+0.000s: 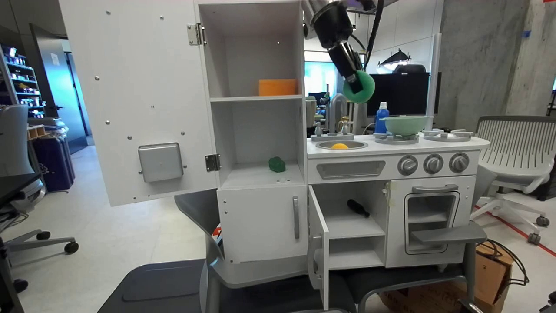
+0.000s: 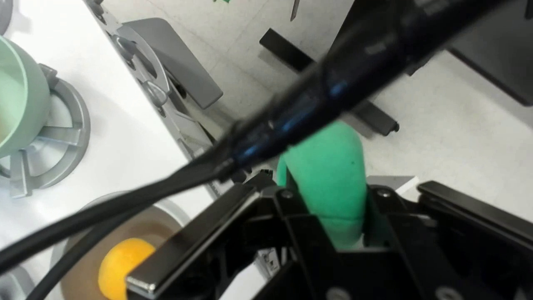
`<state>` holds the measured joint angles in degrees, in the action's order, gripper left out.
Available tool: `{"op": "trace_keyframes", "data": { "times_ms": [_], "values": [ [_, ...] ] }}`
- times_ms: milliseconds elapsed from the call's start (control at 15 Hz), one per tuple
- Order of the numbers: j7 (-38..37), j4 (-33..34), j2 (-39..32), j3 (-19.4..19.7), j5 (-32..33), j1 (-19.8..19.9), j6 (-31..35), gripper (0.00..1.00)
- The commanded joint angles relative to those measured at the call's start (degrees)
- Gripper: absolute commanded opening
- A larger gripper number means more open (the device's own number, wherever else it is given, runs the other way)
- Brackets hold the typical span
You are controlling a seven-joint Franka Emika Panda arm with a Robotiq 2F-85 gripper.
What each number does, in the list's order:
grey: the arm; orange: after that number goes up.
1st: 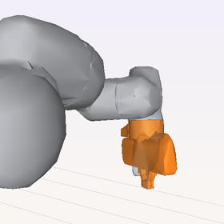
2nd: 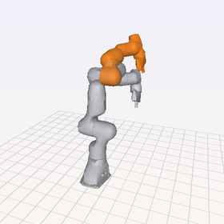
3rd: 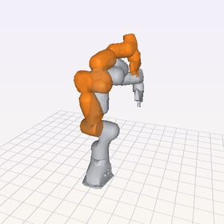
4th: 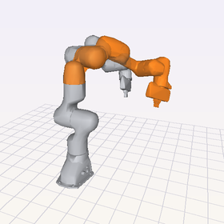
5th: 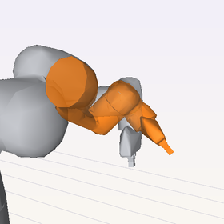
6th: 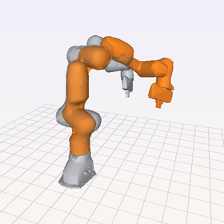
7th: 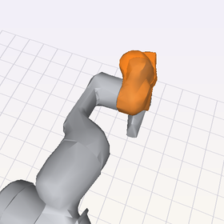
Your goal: Open the bottom cabinet and put the green and yellow balls in the cabinet
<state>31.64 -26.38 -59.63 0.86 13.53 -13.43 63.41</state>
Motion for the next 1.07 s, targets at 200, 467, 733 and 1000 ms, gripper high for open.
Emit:
{"op": "trace_keyframes", "data": {
  "times_ms": [200,467,733,1000],
  "values": [
    [11.4,1.0,-1.2,-2.2,-0.1,-1.9,-14.6,0.06],
    [14.6,-12.9,3.5,-1.7,-1.5,-5.2,-16.2,0.06],
    [11.5,-25.1,3.8,0.3,-2.8,-9.4,-16.2,0.06],
    [8.7,-37.7,7.0,0.4,0.2,-13.2,-15.4,0.06]
  ]
}}
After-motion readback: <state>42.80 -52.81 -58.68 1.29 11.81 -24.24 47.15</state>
